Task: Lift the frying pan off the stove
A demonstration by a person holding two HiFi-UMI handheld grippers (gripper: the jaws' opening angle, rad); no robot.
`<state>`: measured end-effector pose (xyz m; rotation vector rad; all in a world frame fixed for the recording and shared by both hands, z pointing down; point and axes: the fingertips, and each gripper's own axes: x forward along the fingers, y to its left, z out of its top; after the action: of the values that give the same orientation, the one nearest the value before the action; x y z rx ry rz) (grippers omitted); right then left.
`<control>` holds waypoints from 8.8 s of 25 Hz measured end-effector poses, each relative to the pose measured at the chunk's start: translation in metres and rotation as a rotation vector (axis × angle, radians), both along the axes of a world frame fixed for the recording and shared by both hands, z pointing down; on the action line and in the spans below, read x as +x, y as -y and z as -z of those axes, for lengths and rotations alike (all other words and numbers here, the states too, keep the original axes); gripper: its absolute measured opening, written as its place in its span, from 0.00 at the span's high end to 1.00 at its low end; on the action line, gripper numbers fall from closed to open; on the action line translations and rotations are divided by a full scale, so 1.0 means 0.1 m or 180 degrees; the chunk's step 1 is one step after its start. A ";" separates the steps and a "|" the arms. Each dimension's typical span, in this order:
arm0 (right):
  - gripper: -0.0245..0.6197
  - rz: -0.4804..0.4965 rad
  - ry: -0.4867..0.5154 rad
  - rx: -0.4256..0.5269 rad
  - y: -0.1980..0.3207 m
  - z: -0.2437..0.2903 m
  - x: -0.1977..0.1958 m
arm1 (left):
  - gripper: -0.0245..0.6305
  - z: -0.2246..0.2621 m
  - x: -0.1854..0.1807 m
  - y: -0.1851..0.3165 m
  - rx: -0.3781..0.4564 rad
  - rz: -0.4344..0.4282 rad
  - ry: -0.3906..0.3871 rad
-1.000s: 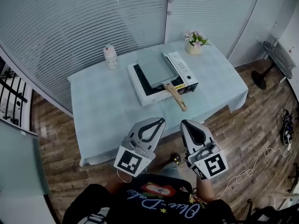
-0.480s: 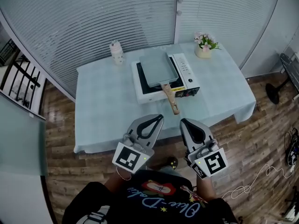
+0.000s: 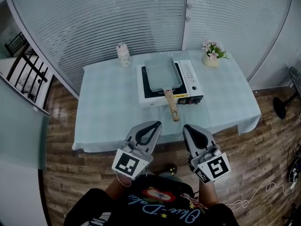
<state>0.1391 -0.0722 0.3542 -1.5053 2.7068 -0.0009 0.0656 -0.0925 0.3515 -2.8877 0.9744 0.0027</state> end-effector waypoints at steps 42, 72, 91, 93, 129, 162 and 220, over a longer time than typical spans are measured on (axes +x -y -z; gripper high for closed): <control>0.83 0.0521 0.0568 -0.0646 0.54 -0.45 0.11 | 0.72 -0.53 0.14 0.64 -0.1103 -0.0007 -0.0358; 0.65 0.0905 0.1412 -0.1684 1.15 -0.99 0.01 | 0.57 -1.24 0.48 1.46 -0.3254 -0.0394 -0.1846; 0.63 0.1536 0.2093 -0.2181 1.19 -1.05 -0.18 | 0.64 -1.18 0.85 1.57 -0.3741 -0.0955 -0.2161; 0.63 0.1610 0.2071 -0.2185 1.19 -1.04 -0.21 | 0.65 -1.17 0.85 1.58 -0.3782 -0.0994 -0.2172; 0.65 0.1615 0.2146 -0.2241 1.05 -1.06 -0.32 | 0.75 -1.19 0.77 1.40 -0.3992 -0.0636 -0.1667; 0.65 0.1681 0.1919 -0.1602 0.65 -0.33 -0.39 | 0.73 -0.34 0.70 1.01 -0.3263 -0.0905 -0.1642; 0.65 0.1736 0.1814 -0.1341 0.40 -0.06 -0.42 | 0.72 -0.09 0.69 0.75 -0.3087 -0.0961 -0.1566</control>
<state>0.0973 -0.1124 0.3601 -0.6054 2.5967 -0.9076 0.1347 -0.1673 0.3601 -4.0454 0.6807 0.3795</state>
